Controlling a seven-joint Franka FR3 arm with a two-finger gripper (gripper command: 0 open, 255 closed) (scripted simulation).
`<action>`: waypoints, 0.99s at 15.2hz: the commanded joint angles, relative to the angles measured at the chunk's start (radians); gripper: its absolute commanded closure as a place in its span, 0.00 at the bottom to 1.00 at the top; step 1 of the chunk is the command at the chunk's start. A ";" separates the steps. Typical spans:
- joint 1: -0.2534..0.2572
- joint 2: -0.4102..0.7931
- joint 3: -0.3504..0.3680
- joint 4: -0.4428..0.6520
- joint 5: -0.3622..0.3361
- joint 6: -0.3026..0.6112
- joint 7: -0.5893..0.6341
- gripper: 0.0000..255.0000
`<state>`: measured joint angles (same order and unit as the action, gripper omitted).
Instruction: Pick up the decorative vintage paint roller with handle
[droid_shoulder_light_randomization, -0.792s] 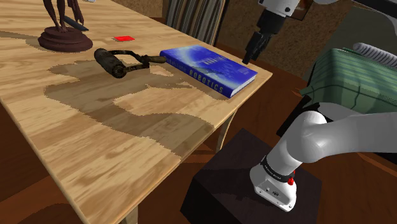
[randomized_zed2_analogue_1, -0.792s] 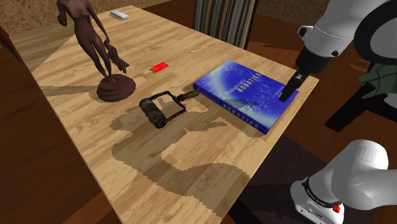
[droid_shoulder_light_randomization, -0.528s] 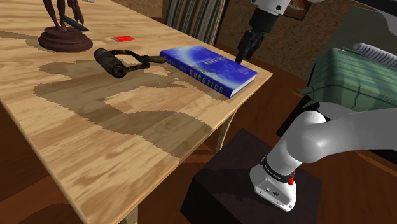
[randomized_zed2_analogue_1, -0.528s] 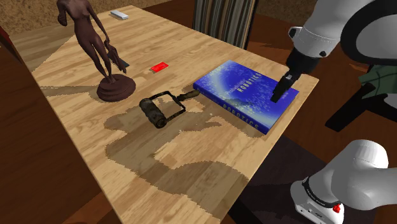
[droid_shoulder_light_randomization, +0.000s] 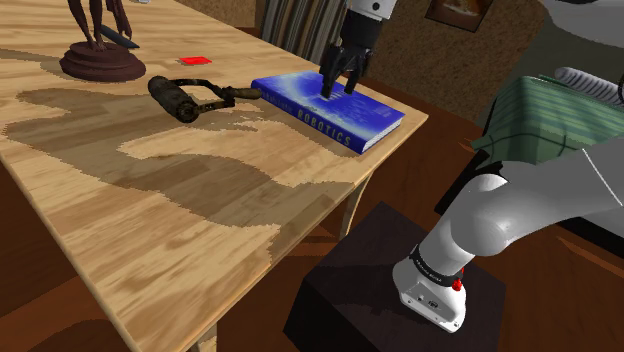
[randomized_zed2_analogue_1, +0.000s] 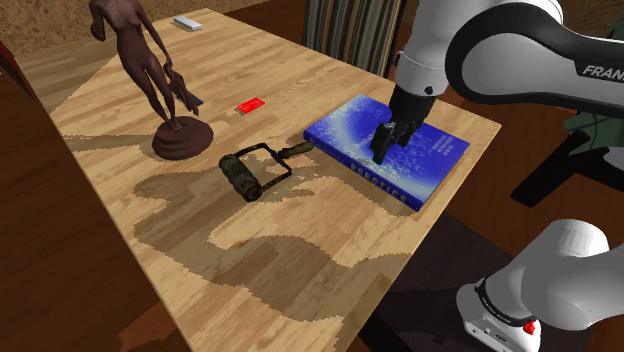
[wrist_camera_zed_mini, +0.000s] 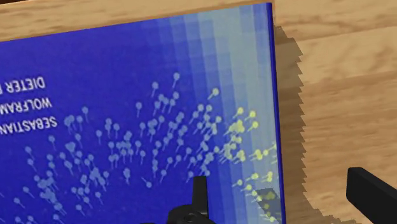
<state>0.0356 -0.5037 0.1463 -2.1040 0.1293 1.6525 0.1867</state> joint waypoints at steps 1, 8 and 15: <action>0.002 0.069 0.027 0.057 0.009 0.006 0.048 0.00; 0.012 0.339 0.108 0.283 0.001 0.032 0.209 0.00; 0.052 0.644 0.159 0.597 -0.054 0.001 0.370 0.00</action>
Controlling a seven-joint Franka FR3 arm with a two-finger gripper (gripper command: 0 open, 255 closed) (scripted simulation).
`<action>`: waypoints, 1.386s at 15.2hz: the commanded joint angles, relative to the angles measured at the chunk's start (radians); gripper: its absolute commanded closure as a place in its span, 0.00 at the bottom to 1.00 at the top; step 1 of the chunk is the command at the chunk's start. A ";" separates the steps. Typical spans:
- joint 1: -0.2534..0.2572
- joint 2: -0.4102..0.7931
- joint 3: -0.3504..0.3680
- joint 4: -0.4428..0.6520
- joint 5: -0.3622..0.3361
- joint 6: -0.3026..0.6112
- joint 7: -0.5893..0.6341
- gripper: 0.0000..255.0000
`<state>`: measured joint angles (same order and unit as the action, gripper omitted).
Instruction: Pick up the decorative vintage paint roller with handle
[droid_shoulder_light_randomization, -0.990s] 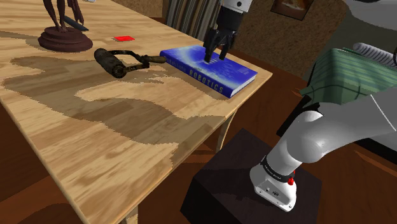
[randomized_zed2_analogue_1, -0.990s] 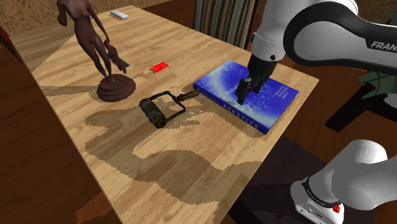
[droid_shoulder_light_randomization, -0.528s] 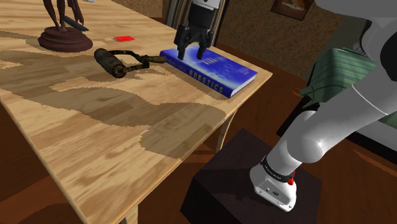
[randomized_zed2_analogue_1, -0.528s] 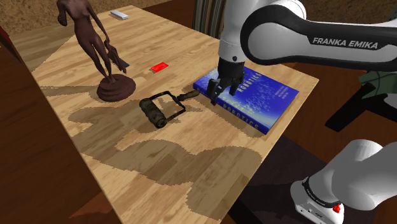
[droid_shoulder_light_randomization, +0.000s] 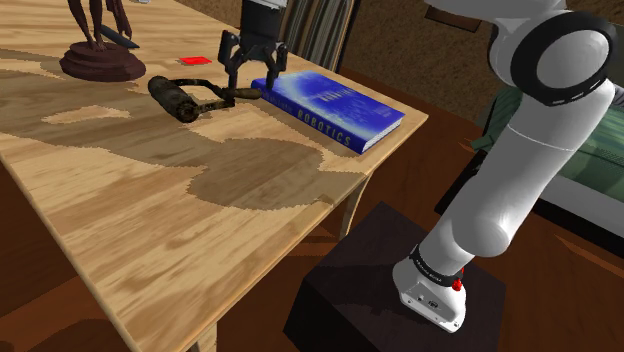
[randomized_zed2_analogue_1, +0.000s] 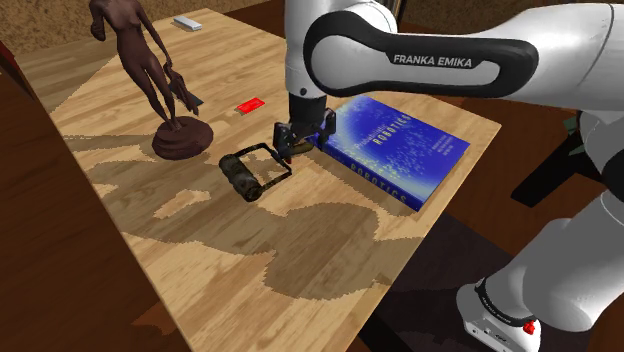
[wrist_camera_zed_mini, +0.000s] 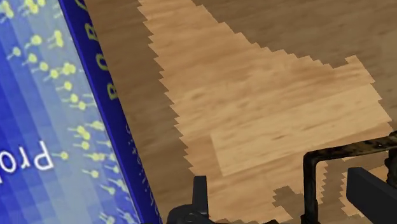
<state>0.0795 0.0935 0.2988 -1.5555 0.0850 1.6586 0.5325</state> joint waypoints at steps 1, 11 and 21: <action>0.018 0.095 0.010 0.104 -0.020 -0.016 0.047 0.00; 0.045 0.214 0.012 0.154 -0.044 0.044 0.091 0.00; 0.045 0.214 0.012 0.145 -0.044 0.054 0.090 1.00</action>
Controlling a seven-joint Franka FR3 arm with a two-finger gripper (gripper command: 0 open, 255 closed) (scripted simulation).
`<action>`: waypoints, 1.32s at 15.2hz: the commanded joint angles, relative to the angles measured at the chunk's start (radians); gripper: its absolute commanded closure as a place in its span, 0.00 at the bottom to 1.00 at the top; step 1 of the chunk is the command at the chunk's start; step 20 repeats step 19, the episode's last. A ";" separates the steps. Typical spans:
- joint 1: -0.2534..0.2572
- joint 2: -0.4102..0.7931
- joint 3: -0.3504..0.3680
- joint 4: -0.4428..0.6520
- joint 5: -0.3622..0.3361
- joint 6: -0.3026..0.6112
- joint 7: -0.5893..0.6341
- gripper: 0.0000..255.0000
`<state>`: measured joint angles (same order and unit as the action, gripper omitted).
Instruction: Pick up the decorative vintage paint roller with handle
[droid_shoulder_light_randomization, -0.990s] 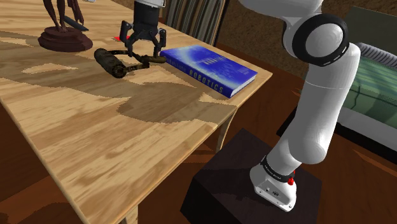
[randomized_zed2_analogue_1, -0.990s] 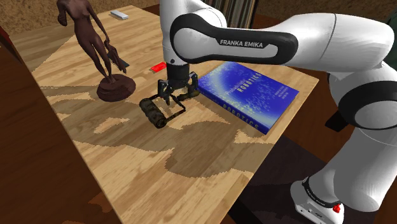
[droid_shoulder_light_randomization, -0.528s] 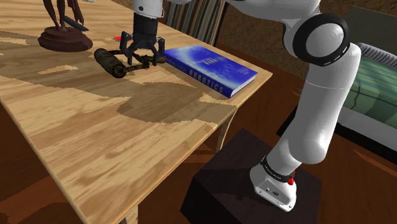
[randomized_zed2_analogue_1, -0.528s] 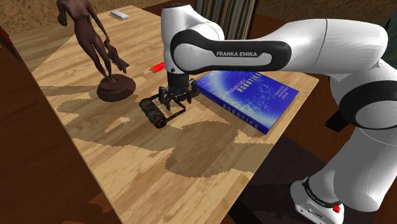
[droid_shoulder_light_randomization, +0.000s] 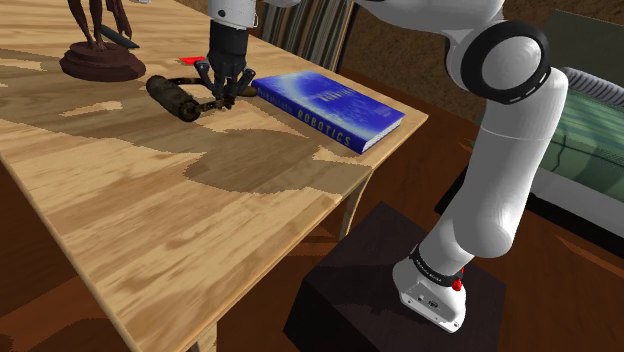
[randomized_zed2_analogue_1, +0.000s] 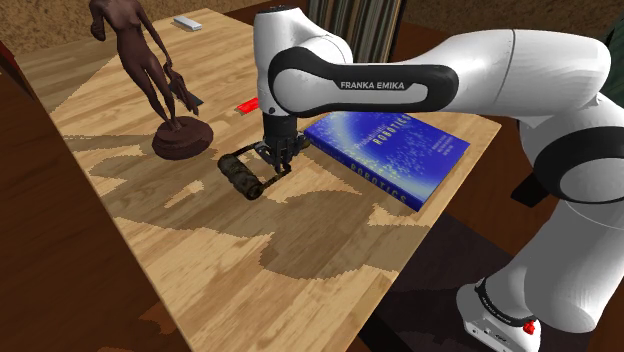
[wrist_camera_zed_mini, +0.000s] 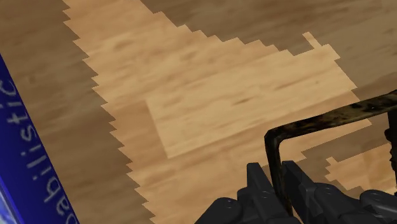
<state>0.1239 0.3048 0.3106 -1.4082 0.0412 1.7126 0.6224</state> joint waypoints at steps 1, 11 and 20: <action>0.000 0.002 0.000 -0.003 0.000 0.000 0.000 1.00; 0.012 0.030 0.003 0.160 -0.009 -0.135 0.016 1.00; 0.027 0.070 0.004 0.304 -0.021 -0.239 0.031 1.00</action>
